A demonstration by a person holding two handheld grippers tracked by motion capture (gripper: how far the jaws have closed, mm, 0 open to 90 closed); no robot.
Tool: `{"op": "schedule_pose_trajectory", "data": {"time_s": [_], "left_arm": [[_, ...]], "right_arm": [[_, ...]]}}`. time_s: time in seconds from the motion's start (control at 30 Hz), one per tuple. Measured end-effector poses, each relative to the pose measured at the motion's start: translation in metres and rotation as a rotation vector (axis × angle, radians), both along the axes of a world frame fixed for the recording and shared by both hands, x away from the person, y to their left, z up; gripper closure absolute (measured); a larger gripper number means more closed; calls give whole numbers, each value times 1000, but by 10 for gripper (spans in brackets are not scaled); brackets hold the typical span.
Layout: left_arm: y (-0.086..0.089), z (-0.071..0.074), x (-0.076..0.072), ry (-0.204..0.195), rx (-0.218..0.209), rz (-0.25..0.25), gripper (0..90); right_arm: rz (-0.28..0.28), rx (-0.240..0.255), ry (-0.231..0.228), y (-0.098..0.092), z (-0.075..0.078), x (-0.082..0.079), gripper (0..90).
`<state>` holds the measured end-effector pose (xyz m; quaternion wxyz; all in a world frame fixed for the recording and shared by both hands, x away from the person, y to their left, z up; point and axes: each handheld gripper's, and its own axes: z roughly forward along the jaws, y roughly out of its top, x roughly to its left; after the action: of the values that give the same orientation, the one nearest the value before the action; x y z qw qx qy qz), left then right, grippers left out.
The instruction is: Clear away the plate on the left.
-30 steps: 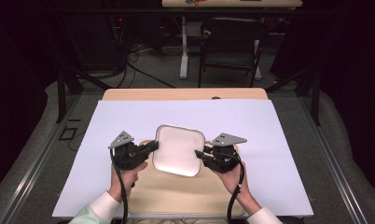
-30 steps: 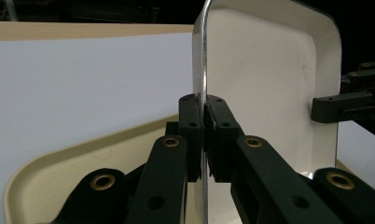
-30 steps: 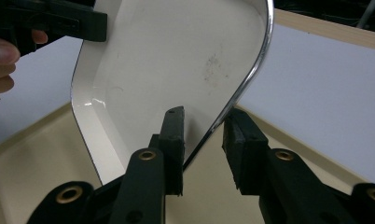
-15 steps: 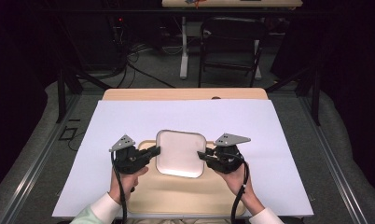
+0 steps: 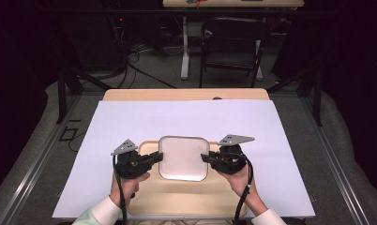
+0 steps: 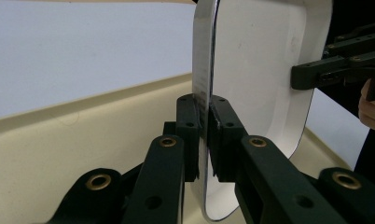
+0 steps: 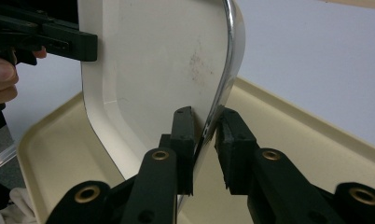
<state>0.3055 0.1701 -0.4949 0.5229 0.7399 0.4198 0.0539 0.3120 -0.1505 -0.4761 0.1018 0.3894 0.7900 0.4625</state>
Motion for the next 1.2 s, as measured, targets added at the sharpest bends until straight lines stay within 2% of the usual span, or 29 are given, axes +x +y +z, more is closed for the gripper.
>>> {"op": "schedule_pose_trajectory", "data": {"time_s": [0.37, 0.5, 0.7, 0.87, 0.97, 1.1, 1.2], "left_arm": [[-1, -9, -4, 59, 34, -5, 833], [1, -17, -2, 119, 23, -8, 833], [-1, -26, 1, 165, 57, -19, 832], [-1, -29, 3, 181, 76, -13, 831], [-2, -30, 4, 173, 84, -15, 828], [-4, -31, 5, 152, 116, -14, 820], [-5, -32, 7, 152, 123, -14, 816]], "right_arm": [[20, -20, 83, 1, -12, 3, 777], [27, -29, 116, 2, -18, 5, 776], [36, -53, 157, 3, -27, 9, 778], [40, -71, 176, 5, -34, 13, 776], [38, -76, 173, 6, -34, 14, 775], [28, -84, 177, 7, -36, 16, 767], [24, -100, 172, 8, -38, 18, 760]]}}
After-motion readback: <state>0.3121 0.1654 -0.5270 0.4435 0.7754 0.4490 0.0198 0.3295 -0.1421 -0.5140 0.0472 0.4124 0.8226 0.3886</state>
